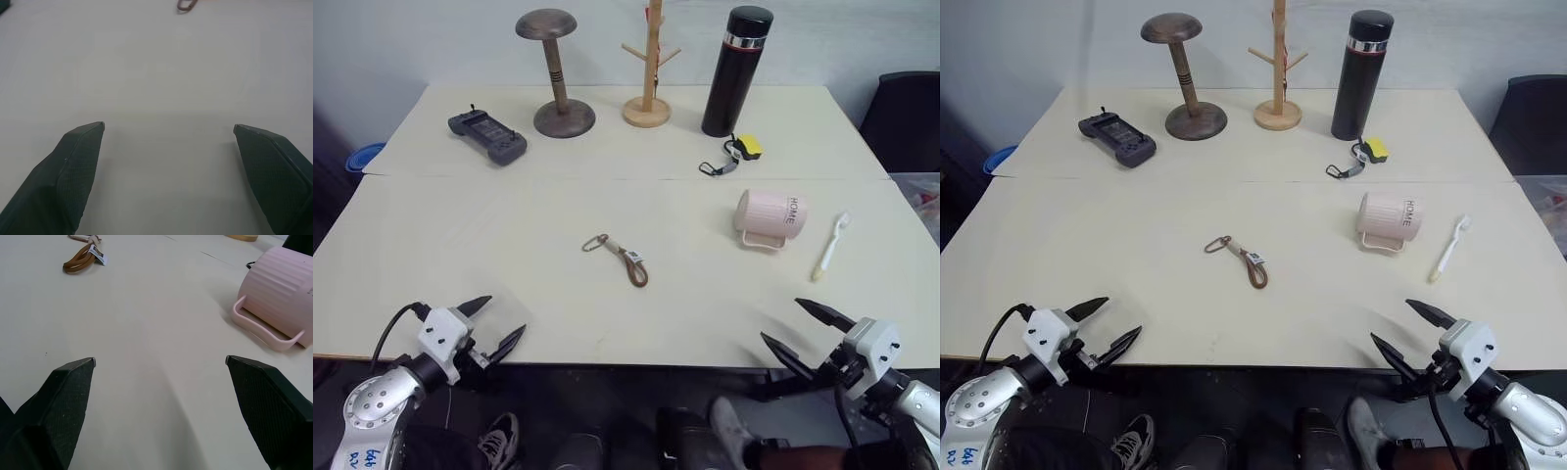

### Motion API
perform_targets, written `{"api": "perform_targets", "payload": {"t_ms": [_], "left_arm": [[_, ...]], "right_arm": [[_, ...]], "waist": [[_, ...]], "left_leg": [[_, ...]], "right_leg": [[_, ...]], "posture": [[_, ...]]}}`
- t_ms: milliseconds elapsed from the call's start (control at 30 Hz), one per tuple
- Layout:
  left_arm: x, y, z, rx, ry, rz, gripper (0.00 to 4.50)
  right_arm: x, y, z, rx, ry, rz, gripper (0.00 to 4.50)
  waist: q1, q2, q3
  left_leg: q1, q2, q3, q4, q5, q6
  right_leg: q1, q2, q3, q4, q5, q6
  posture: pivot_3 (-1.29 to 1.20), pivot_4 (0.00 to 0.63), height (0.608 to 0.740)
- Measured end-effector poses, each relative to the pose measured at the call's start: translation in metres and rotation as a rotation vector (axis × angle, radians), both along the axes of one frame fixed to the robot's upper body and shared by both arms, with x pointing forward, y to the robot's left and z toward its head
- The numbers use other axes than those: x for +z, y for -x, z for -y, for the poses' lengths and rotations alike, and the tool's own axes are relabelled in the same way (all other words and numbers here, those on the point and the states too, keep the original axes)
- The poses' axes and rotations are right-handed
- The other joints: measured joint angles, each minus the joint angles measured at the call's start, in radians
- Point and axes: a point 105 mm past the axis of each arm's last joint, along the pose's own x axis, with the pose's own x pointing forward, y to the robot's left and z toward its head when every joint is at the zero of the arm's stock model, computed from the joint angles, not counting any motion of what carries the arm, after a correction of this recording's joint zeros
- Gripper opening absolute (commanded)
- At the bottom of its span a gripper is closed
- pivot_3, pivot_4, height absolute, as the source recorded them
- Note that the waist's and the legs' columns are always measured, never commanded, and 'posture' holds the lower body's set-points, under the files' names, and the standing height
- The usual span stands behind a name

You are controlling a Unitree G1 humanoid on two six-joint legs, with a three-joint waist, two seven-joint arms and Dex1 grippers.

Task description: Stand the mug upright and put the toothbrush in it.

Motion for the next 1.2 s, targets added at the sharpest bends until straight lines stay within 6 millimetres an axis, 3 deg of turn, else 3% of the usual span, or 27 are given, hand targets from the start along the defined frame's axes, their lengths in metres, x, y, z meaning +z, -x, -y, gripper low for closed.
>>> {"api": "perform_targets", "payload": {"t_ms": [333, 933, 1033, 1133, 1200], "left_arm": [[0.008, -0.008, 0.021, -0.099, 0.044, 0.004, 4.5], [0.022, -0.012, 0.026, -0.205, 0.091, -0.014, 4.5], [0.04, -0.028, 0.028, -0.307, 0.084, -0.012, 4.5], [0.062, -0.056, 0.038, -0.447, 0.047, 0.009, 4.5], [0.069, -0.084, 0.055, -0.564, -0.013, -0.003, 4.5]], "right_arm": [[-0.007, -0.002, -0.001, -0.013, 0.004, -0.004, 4.47], [-0.007, -0.006, -0.018, 0.031, -0.051, -0.008, 4.47], [0.003, -0.004, -0.026, 0.079, -0.056, 0.03, 4.47], [0.02, 0.004, -0.039, 0.161, -0.076, 0.125, 4.47], [0.028, 0.01, -0.043, 0.182, -0.087, 0.164, 4.47]], "waist": [[-0.002, 0.0, 0.0], [-0.001, 0.0, 0.0], [0.003, -0.001, 0.0], [0.001, 0.0, 0.0], [0.007, -0.001, 0.0]], "left_leg": [[0.0, 0.0, 0.0, 0.0, 0.0, 0.0], [0.0, 0.0, 0.0, 0.0, 0.0, -0.001], [0.0, 0.0, 0.0, 0.001, 0.0, -0.001], [0.0, 0.0, 0.0, 0.001, 0.0, -0.001], [-0.002, -0.001, -0.001, 0.002, 0.001, -0.001]], "right_leg": [[0.0, 0.0, 0.0, 0.0, 0.0, 0.0], [0.0, 0.0, 0.0, 0.0, 0.0, 0.0], [0.0, 0.0, -0.001, 0.001, 0.0, 0.0], [0.0, 0.0, -0.001, 0.001, 0.0, 0.0], [-0.001, 0.001, -0.003, 0.001, 0.0, 0.0]], "posture": [[0.0, 0.15, 0.74], [0.0, 0.15, 0.74], [0.0, 0.15, 0.74], [0.0, 0.15, 0.74], [0.0, 0.15, 0.74]]}}
